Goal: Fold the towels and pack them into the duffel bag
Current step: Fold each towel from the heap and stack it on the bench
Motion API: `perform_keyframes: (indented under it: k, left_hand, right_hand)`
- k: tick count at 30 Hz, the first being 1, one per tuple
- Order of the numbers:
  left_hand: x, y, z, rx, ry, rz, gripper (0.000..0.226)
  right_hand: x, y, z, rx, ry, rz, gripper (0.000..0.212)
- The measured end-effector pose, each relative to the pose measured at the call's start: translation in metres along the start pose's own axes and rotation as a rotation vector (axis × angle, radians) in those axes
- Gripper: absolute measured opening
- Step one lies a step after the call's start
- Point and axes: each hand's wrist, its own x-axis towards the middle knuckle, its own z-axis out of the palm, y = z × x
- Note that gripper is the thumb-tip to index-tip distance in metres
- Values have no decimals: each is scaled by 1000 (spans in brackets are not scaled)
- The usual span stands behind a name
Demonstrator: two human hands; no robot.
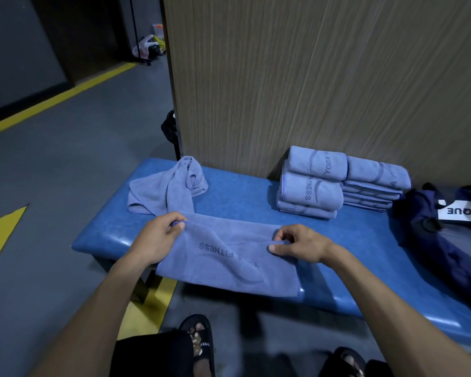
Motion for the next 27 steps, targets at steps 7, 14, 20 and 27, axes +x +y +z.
perform_keyframes:
  k: [7, 14, 20, 27]
  left_hand:
    - [-2, -6, -3, -29, -8, -8, 16]
    - [1, -2, -2, -29, 33, -45, 19]
    - [8, 1, -3, 47, 51, -68, 14]
    - [25, 15, -14, 242, 42, 137, 9]
  right_hand:
    - [-20, -4, -7, 104, 96, -32, 20]
    - [-1, -15, -14, -68, 327, -78, 11]
    - [18, -12, -14, -277, 197, 178, 19]
    - [21, -13, -15, -322, 260, 117, 19]
